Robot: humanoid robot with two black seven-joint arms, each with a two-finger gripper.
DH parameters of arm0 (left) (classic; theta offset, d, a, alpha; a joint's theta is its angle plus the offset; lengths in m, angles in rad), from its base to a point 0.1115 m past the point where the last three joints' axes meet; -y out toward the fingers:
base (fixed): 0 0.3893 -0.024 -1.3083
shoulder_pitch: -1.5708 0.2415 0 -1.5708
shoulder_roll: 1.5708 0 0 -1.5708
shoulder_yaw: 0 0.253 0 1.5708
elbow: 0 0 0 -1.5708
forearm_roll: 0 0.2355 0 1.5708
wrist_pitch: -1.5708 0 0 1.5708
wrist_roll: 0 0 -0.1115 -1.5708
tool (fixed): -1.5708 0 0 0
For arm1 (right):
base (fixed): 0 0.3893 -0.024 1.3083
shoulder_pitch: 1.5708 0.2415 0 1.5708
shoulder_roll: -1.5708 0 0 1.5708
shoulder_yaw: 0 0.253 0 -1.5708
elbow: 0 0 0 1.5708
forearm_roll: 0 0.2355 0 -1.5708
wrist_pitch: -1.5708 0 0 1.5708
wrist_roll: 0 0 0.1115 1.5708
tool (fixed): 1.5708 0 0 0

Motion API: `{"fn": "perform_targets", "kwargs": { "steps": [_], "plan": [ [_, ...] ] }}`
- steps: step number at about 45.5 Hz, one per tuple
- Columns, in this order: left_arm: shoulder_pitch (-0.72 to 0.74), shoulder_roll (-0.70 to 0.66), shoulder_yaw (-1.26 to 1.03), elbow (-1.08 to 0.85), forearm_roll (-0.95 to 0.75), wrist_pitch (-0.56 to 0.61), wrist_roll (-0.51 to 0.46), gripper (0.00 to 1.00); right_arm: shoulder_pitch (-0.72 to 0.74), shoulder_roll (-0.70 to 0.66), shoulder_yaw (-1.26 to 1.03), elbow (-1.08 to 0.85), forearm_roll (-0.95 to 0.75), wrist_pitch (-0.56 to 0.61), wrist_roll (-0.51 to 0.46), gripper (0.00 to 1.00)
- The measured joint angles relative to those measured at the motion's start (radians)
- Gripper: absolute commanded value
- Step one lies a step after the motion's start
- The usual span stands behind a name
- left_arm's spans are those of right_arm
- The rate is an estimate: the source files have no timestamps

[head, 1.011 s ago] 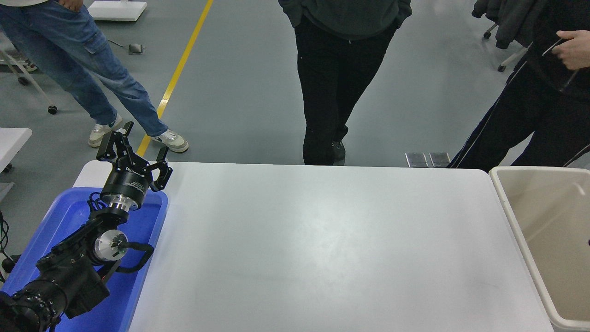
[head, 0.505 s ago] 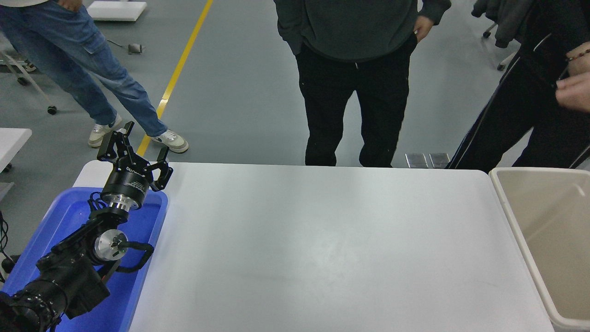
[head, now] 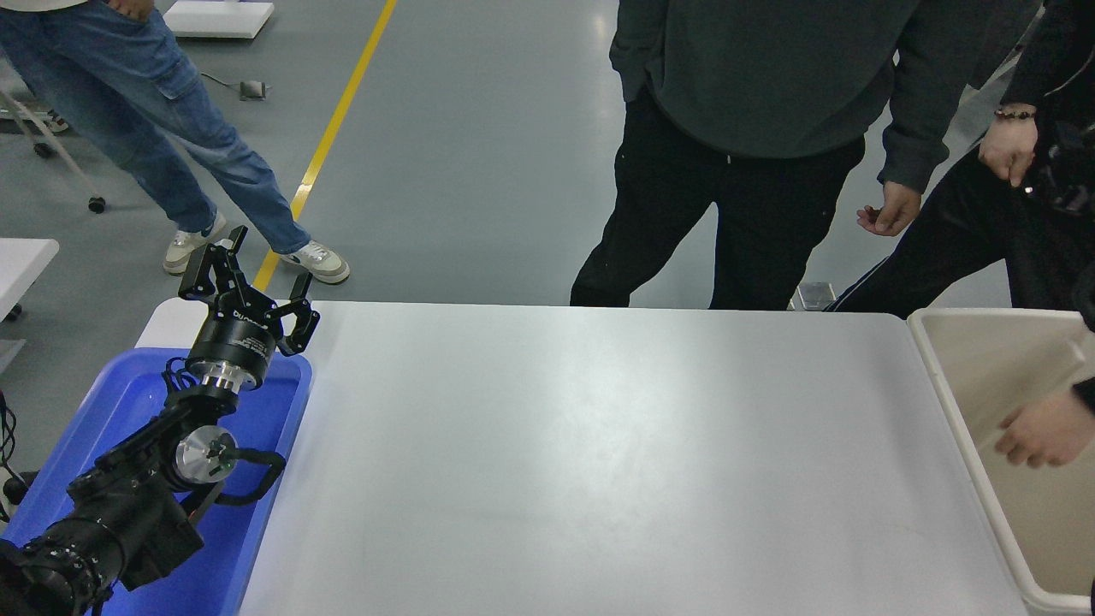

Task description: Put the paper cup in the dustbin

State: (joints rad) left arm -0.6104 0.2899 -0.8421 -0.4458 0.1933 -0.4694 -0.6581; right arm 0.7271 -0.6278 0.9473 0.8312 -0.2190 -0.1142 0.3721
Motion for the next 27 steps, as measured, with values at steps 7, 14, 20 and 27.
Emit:
{"fn": "perform_targets", "kwargs": {
  "steps": [7, 14, 20, 27],
  "plan": [
    [0.000, 0.000, 0.000, 0.000, 0.000, 0.000, 0.000, 1.00, -0.056, 0.054, 0.008, 0.010, -0.010, 0.000, 0.059, 0.99],
    [0.000, 0.000, 0.000, 0.000, 0.000, 0.000, 0.000, 1.00, -0.112, 0.115, 0.010, 0.014, -0.051, -0.001, 0.098, 0.99],
    [0.000, 0.000, 0.000, 0.000, 0.000, 0.000, 0.000, 1.00, -0.149, 0.156, 0.012, 0.013, -0.072, -0.002, 0.115, 0.99],
    [0.000, 0.000, 0.000, 0.000, 0.000, 0.000, 0.000, 1.00, -0.176, 0.194, 0.010, -0.009, -0.086, -0.005, 0.127, 0.99]
  ]
}}
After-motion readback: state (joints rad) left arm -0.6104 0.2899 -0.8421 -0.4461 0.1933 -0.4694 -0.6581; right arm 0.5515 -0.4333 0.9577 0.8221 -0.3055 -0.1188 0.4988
